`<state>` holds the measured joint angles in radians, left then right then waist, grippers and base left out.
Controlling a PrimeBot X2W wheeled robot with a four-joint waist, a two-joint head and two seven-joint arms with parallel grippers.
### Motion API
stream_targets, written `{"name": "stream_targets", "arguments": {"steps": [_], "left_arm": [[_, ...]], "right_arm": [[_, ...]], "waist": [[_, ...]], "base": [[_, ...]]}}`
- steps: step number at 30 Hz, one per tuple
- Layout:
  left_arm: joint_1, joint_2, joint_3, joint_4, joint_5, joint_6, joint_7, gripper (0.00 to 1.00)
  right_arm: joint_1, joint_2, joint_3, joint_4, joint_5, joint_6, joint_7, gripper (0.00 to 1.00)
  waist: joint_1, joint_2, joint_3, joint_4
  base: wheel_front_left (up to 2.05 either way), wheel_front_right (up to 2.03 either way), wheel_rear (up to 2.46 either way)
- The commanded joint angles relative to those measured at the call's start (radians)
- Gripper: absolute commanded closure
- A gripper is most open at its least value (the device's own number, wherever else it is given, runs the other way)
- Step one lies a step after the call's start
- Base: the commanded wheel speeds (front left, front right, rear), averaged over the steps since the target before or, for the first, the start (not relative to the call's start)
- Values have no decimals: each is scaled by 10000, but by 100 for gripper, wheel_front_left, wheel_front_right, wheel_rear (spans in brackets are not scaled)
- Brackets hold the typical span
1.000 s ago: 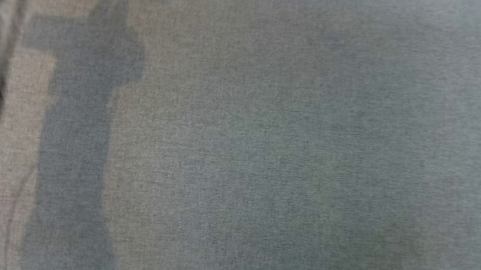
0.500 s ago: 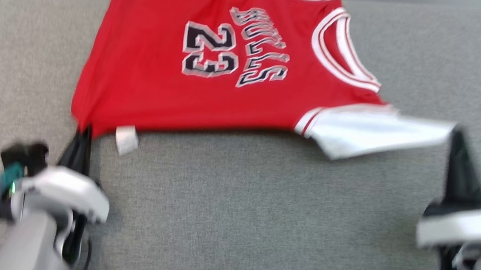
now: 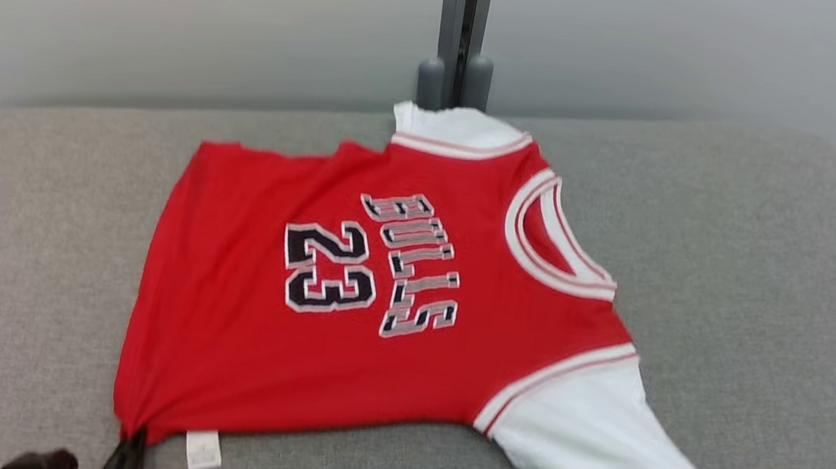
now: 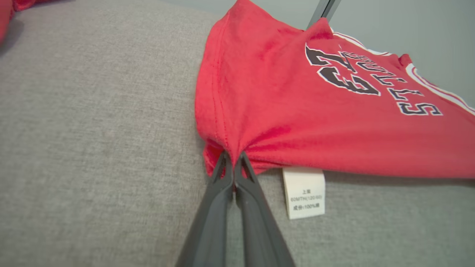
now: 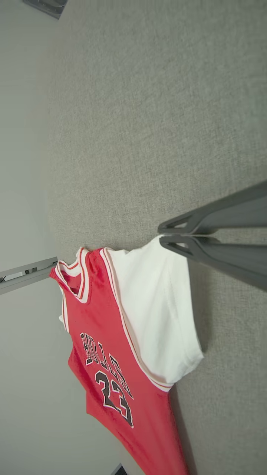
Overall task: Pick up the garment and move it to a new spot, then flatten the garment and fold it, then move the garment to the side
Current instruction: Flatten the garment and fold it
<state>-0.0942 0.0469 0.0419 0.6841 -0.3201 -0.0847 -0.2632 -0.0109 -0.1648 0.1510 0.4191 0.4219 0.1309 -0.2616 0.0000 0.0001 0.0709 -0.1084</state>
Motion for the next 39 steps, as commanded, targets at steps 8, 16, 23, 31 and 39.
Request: {"name": "stream_targets", "arguments": {"steps": [8,16,23,31,39], "left_arm": [[1599,74,-362,-1261,-172,396,-19,100],[367,61,-285,-2913,329,311,-17,100],[-2108,64,-894,-1909,857,201,-13,100],[-4252,67,-1282,-263,1054,357,-11,100],[-5094,61,-1371,265,844,626,-11,100]], "right_arm": [[1462,-523,373,-299,385,-3,-46,100],[-294,-364,-265,-1406,570,-3,-46,100],[-3538,-544,189,-483,59,-3,-43,100],[-6410,-435,401,1977,-734,-3,-25,100],[-7740,-381,235,3416,-1540,-3,-23,100]], "waist": [[0,-1,-585,104],[0,-1,267,306],[0,-1,1368,636],[0,-1,2351,953],[0,-1,2945,1152]], "base": [[0,0,0],[0,0,0],[0,0,0],[0,0,0],[0,0,0]]}}
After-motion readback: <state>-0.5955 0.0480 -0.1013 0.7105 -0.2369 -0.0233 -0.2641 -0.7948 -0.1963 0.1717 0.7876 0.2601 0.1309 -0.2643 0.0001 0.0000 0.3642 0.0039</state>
